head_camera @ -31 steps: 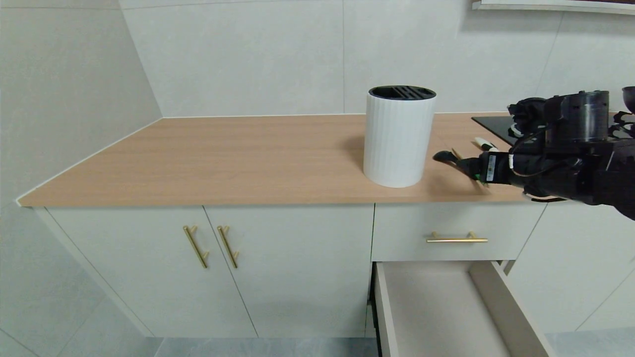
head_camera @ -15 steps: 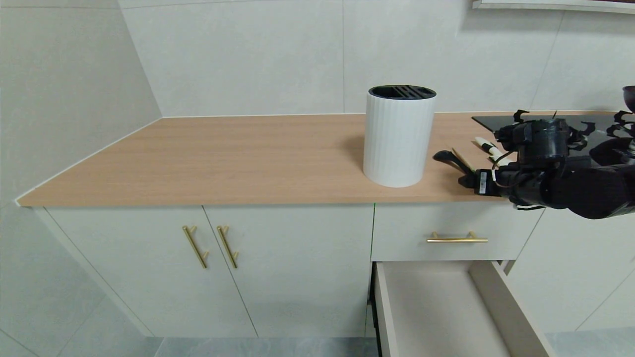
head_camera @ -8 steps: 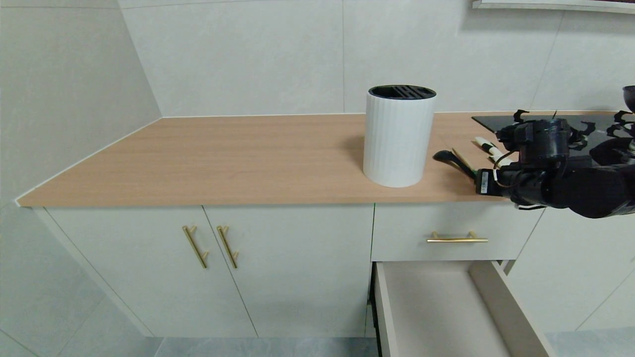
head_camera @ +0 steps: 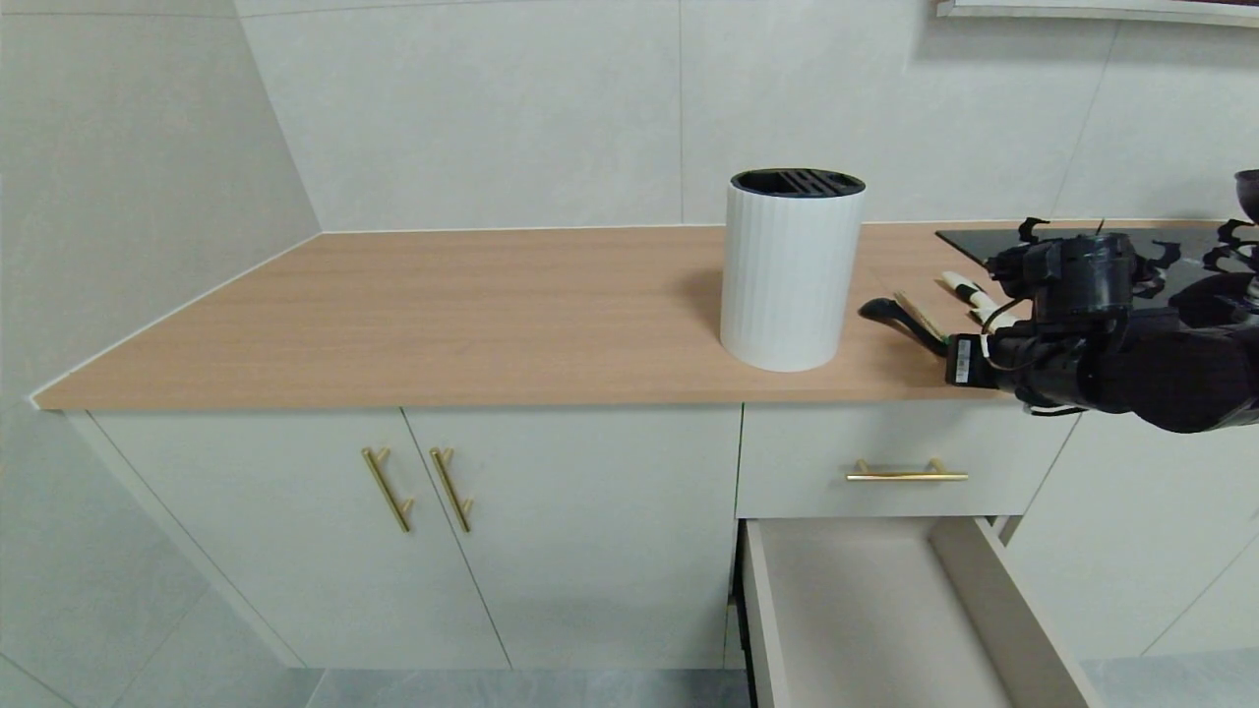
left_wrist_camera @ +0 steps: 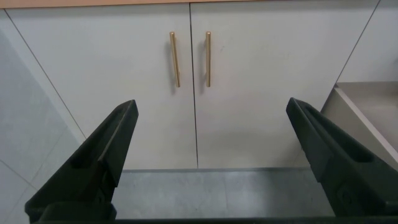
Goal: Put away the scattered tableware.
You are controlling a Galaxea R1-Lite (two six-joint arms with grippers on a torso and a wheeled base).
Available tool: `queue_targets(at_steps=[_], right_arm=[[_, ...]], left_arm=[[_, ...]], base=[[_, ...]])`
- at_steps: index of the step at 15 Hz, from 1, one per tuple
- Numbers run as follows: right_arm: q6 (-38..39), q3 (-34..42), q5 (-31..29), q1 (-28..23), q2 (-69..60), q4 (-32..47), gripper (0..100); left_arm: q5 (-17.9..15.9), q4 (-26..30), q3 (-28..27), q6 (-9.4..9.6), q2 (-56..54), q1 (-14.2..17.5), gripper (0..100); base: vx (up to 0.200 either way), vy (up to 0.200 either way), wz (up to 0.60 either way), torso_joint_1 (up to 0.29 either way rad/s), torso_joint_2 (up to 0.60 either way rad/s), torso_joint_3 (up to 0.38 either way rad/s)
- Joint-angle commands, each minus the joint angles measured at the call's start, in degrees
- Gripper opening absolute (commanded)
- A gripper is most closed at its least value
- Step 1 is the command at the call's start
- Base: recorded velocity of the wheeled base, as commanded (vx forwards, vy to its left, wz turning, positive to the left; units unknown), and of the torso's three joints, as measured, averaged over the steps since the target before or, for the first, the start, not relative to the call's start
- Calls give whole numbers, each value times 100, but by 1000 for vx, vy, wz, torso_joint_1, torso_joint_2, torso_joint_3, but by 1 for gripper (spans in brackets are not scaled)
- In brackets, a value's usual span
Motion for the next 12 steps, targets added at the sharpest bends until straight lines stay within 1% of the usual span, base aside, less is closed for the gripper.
queue_targets(at_steps=[1,3,4,5,6,9,10,12], right_arm=[[30,41,18,2,-340,58,0],[30,323,71,11,-1017,295,0],[30,595,203,29,-1615,497,0],[30,762,458,29,-2098,708,0],[30,832,686,29,-2520,1033,0],[30,771,1459,55,-3689,2738,0],[30,753,1793,64,-3944,3107,0],[-5,744,2321,64,-4119,3573,0]], left_arm=[[-1,-1,0,4,9,2,100],[8,-1,0,-5,9,2,100],[-1,-1,0,4,9,2,100],[8,-1,0,-5,9,2,100],[-1,-1,0,4,9,2,100],[-1,-1,0,-5,9,2,100],[-1,-1,0,4,9,2,100],[8,-1,0,-5,9,2,100]], base=[[0,0,0,0,0,0],[0,0,0,0,0,0],[0,0,0,0,0,0],[0,0,0,0,0,0],[0,0,0,0,0,0],[0,0,0,0,0,0],[0,0,0,0,0,0],[0,0,0,0,0,0]])
